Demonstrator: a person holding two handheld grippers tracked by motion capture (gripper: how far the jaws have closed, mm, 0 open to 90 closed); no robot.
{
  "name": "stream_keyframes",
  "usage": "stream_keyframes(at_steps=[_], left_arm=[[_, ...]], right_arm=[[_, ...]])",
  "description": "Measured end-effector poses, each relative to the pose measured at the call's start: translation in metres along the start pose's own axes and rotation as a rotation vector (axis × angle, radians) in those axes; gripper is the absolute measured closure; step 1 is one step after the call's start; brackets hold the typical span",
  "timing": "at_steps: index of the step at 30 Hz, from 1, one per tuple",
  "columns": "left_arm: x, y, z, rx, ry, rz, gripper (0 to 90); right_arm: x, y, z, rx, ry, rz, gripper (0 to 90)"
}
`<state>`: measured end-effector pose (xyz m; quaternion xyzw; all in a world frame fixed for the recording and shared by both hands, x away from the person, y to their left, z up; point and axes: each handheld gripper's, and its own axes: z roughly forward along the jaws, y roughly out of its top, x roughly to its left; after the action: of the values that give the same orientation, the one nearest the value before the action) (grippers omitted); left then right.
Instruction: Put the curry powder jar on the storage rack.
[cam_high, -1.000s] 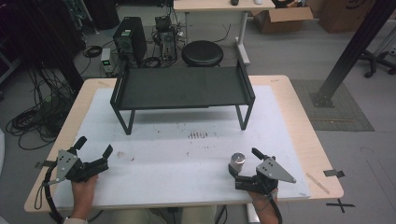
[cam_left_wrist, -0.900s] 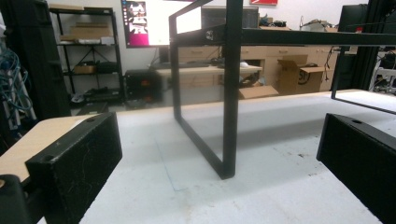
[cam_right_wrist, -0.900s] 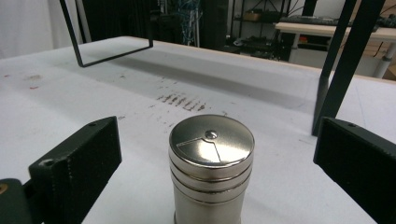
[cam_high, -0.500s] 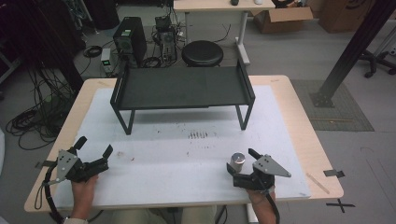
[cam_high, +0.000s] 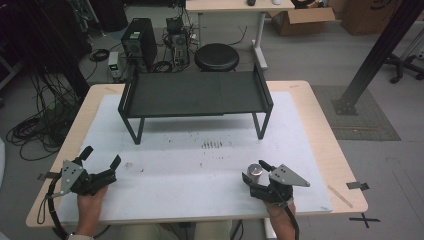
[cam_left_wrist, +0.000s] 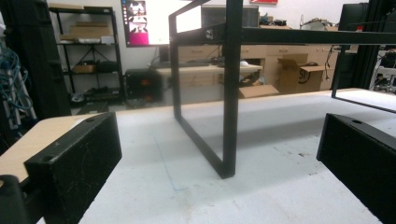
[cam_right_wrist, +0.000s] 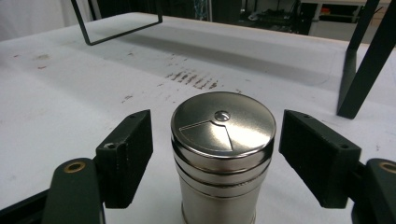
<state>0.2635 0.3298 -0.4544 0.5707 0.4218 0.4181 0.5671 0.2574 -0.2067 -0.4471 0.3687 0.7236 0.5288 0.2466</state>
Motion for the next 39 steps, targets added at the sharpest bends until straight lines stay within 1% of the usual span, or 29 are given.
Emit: stream_keyframes(at_steps=[3,4,5,6,10,11,12,15,23,26,28,32,35,39], left_arm=[[0.0,0.0,0.001,0.012,0.0,0.002,0.2],[0.0,0.0,0.001,0.012,0.0,0.002,0.2],[-0.001,0.0,0.001,0.011,0.002,0.005,0.2],[-0.001,0.0,0.001,0.011,0.002,0.005,0.2],[0.0,0.0,0.001,0.006,0.003,0.0,0.2],[0.0,0.0,0.001,0.006,0.003,0.0,0.2],[0.0,0.0,0.001,0.008,0.003,0.003,0.2],[0.0,0.0,0.001,0.006,0.003,0.0,0.2],[0.0,0.0,0.0,0.002,0.003,-0.005,0.2],[0.0,0.0,0.001,0.008,0.003,0.0,0.2],[0.0,0.0,0.001,0.009,0.003,-0.001,0.2],[0.0,0.0,0.001,0.004,0.003,0.0,0.2],[0.0,0.0,0.001,0.005,0.004,-0.002,0.2],[0.0,0.0,0.001,0.008,0.003,0.0,0.2]], right_arm=[[0.0,0.0,0.001,0.012,0.01,-0.004,31.0],[0.0,0.0,0.001,0.012,0.01,-0.004,31.0],[0.0,0.0,0.001,0.011,0.012,-0.002,34.3],[0.0,0.0,0.001,0.011,0.012,-0.002,34.3],[0.0,0.0,0.001,0.01,0.026,-0.005,41.7],[0.0,0.0,0.001,0.01,0.026,-0.005,41.7],[0.0,0.0,0.001,0.009,0.022,-0.005,44.6],[-0.001,0.0,0.0,0.003,0.024,0.007,47.7],[-0.003,0.0,0.0,0.002,0.018,0.022,48.5],[-0.003,0.0,0.0,0.0,0.015,0.022,48.7],[-0.003,0.0,-0.001,-0.006,0.013,0.025,48.8],[-0.005,0.001,-0.003,-0.037,0.017,0.055,48.8],[-0.005,0.005,-0.003,-0.051,0.02,0.053,48.8],[-0.003,0.017,-0.003,-0.061,0.031,0.038,48.8]])
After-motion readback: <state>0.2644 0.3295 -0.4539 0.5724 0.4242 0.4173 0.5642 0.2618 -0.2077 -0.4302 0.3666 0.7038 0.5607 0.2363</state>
